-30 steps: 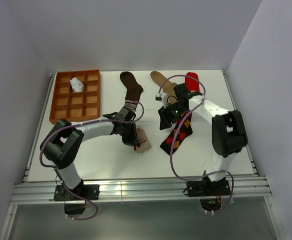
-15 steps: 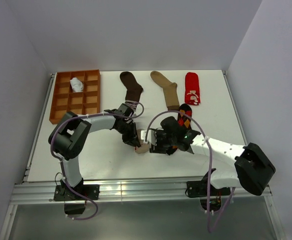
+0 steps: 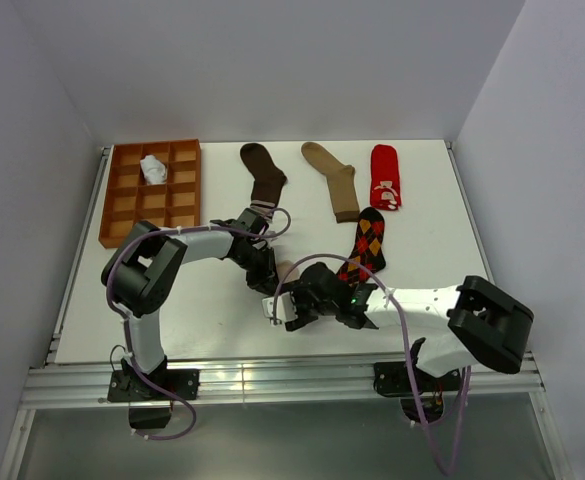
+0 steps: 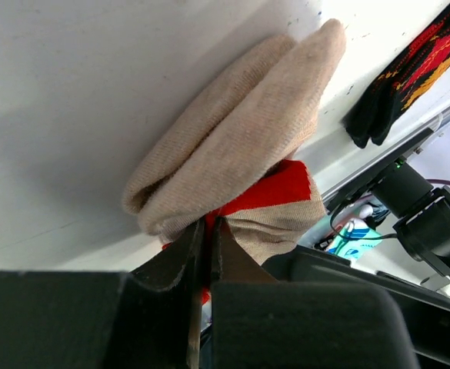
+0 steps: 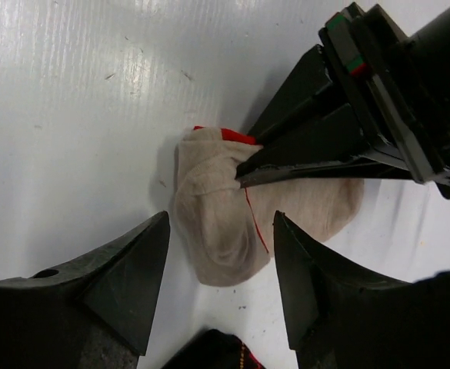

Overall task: Roll the socks
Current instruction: Roll the sock at the center of the board.

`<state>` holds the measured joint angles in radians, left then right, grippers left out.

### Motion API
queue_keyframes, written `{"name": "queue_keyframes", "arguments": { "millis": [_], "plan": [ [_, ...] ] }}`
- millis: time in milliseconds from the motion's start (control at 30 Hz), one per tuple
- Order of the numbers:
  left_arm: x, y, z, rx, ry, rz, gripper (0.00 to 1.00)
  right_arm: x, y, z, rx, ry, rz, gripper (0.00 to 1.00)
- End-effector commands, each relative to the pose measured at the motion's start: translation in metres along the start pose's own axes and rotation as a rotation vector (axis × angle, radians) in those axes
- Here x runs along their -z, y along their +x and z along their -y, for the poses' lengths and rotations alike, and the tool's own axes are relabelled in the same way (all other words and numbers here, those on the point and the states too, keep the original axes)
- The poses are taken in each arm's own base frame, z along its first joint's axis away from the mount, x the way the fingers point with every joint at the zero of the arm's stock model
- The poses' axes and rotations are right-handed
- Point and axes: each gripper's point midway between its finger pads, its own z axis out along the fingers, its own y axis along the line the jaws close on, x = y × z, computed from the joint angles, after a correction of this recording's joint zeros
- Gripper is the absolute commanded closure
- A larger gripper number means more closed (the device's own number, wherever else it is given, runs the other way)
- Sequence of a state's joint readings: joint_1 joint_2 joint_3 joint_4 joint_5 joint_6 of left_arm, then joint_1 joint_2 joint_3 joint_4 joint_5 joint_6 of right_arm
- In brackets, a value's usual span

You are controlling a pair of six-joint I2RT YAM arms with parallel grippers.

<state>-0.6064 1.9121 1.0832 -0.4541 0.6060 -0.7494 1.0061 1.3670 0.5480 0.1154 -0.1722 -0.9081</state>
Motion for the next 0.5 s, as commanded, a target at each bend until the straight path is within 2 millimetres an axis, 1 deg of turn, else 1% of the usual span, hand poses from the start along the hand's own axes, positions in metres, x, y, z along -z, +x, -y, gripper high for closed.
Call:
{"name": "queue_keyframes", "arguments": {
  "millis": [0, 67, 133, 167, 200, 233, 267, 300, 333, 367, 400, 433, 467],
  "plan": [
    [-0.013, 0.003, -0.041, -0.003, -0.152, -0.006, 0.96, -0.007, -0.004, 0.011, 0.030, 0.053, 0.003, 0.37],
    [-0.013, 0.003, -0.040, -0.001, -0.147, -0.009, 0.96, -0.011, -0.002, 0.010, 0.025, 0.044, -0.015, 0.42],
    [-0.013, 0.002, -0.041, 0.003, -0.140, -0.009, 0.95, -0.012, -0.001, 0.009, 0.017, 0.028, -0.029, 0.44],
    [-0.013, 0.002, -0.040, 0.003, -0.136, -0.008, 0.94, -0.015, -0.004, 0.014, 0.006, 0.025, -0.037, 0.44],
    [-0.012, 0.002, -0.039, 0.003, -0.128, -0.010, 0.93, -0.015, 0.001, 0.008, -0.007, -0.012, -0.070, 0.46],
    [-0.012, 0.002, -0.039, 0.005, -0.124, -0.009, 0.93, -0.016, 0.001, 0.008, -0.017, -0.024, -0.082, 0.48],
    [-0.011, 0.002, -0.037, 0.004, -0.116, -0.007, 0.91, -0.019, 0.000, 0.012, -0.027, -0.023, -0.093, 0.54],
    [-0.010, 0.002, -0.036, 0.003, -0.111, -0.005, 0.90, -0.019, 0.004, 0.009, -0.031, -0.040, -0.110, 0.58],
    [-0.009, 0.001, -0.034, 0.001, -0.102, -0.001, 0.89, -0.021, 0.003, 0.011, -0.032, -0.039, -0.111, 0.61],
    [-0.008, 0.001, -0.032, 0.005, -0.091, 0.002, 0.87, -0.021, 0.006, 0.008, -0.039, -0.057, -0.125, 0.69],
    [-0.009, 0.003, -0.033, 0.007, -0.088, 0.001, 0.85, -0.020, 0.008, 0.004, -0.046, -0.079, -0.139, 0.72],
    [-0.007, 0.001, -0.030, 0.002, -0.077, 0.010, 0.84, -0.021, 0.003, 0.008, -0.065, -0.085, -0.134, 0.73],
    [-0.007, 0.002, -0.030, 0.007, -0.074, 0.013, 0.81, -0.021, 0.003, 0.006, -0.080, -0.108, -0.138, 0.75]
  ]
}}
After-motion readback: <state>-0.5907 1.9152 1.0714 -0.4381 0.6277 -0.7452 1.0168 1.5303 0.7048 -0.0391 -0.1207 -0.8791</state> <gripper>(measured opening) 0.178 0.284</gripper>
